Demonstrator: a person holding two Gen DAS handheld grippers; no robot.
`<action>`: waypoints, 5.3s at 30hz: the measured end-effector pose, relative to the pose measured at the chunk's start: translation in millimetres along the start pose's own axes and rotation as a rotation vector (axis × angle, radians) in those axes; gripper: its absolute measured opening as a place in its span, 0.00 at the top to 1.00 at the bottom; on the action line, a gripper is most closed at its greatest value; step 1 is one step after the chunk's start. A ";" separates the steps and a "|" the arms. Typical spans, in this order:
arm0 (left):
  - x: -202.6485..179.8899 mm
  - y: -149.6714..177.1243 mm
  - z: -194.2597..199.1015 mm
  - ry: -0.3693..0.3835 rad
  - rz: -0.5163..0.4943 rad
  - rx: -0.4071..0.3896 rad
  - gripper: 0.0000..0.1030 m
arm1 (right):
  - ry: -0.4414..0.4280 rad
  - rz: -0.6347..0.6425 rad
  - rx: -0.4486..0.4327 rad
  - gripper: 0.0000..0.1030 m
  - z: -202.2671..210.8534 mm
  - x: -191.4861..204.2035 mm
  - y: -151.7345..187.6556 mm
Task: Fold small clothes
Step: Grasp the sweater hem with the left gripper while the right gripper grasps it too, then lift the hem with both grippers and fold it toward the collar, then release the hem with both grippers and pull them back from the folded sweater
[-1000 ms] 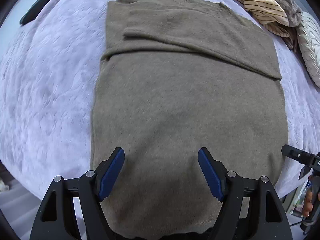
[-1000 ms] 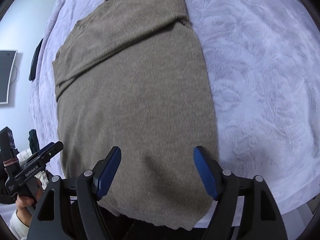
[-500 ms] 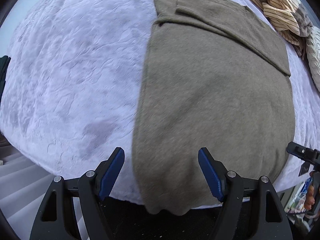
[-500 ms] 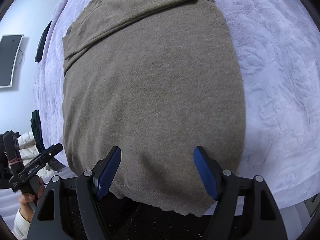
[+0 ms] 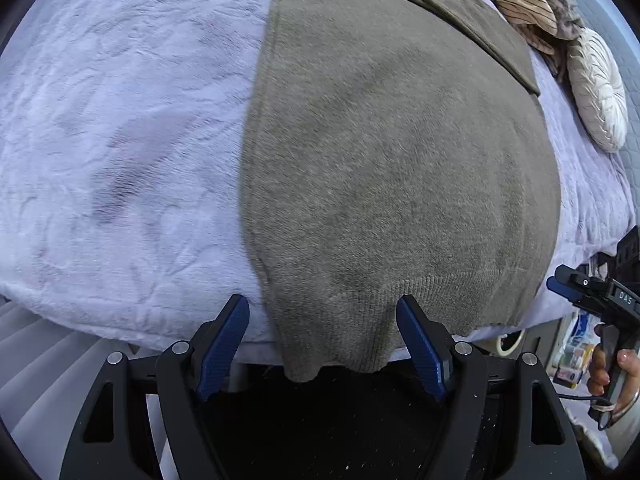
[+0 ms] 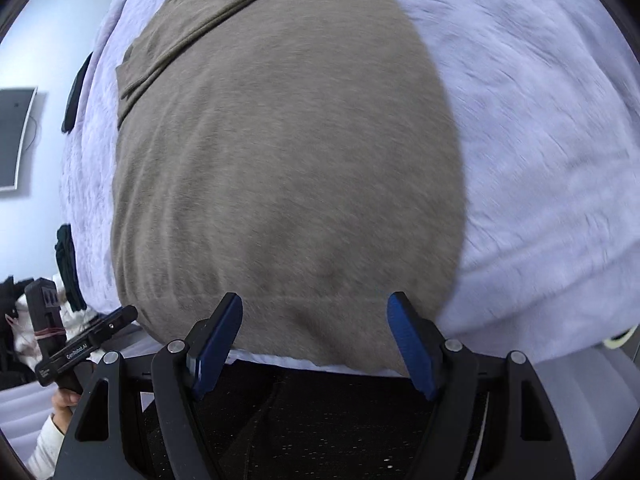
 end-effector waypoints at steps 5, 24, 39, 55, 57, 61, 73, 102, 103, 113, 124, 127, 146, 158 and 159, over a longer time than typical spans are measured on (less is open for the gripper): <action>-5.9 -26.3 -15.4 0.044 -0.013 -0.019 0.25 | -0.023 -0.127 -0.072 0.24 6.8 -42.2 9.9; 2.6 -31.4 -9.7 0.263 -0.064 -0.002 0.25 | -0.448 -0.112 -0.016 0.24 -16.6 -28.4 12.4; 3.4 -36.7 -15.2 0.303 0.072 0.023 0.87 | -0.416 -0.120 0.074 0.93 -26.3 -38.9 6.6; -57.7 -136.8 49.8 0.471 0.142 -0.162 0.87 | -0.773 -0.089 -0.008 0.93 58.4 23.5 -92.1; -65.8 -164.9 63.0 0.490 0.146 -0.220 0.87 | -0.803 -0.067 -0.037 0.93 73.4 34.8 -118.4; -73.6 -222.7 76.3 0.488 0.147 -0.307 0.87 | -0.843 -0.024 -0.092 0.93 99.3 50.4 -172.8; -56.1 -393.0 17.3 0.282 0.143 -0.366 0.87 | -0.708 -0.052 -0.150 0.93 68.1 51.8 -355.9; -58.6 -345.3 -12.7 0.115 0.045 -0.180 0.86 | -0.624 -0.099 -0.029 0.51 -7.1 42.2 -375.4; -66.1 -342.3 -22.2 0.113 0.023 -0.160 0.86 | -0.631 -0.094 -0.027 0.51 -7.5 44.9 -376.1; -89.5 -426.4 -21.3 0.072 0.080 -0.334 0.86 | -0.649 -0.069 -0.127 0.49 10.9 63.4 -412.0; -76.3 -431.3 -0.8 -0.047 0.064 -0.391 0.86 | -0.468 0.089 -0.197 0.51 36.1 81.0 -415.6; -64.0 -422.6 -27.2 -0.092 0.105 -0.339 0.86 | -0.400 0.111 -0.147 0.51 12.2 80.5 -405.5; -42.2 -336.1 -15.4 -0.223 0.150 -0.284 0.65 | -0.294 0.015 -0.130 0.46 27.2 30.1 -339.5; -68.2 -280.0 -30.5 -0.262 0.150 -0.248 0.13 | -0.101 0.158 -0.051 0.46 2.0 31.0 -269.0; -69.7 -280.2 -28.5 -0.257 0.148 -0.253 0.13 | -0.037 0.163 -0.039 0.46 -4.0 22.4 -266.7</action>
Point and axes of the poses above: each gripper's, at about its wrist camera, not at the fingertips, and z roughly against the way its jaws point, x to its left, y to its underside, the point moved 5 cm from there along -z, roughly the way its jaws point, and after that the axes turned 2 degrees about z, right-handed, at the moved point
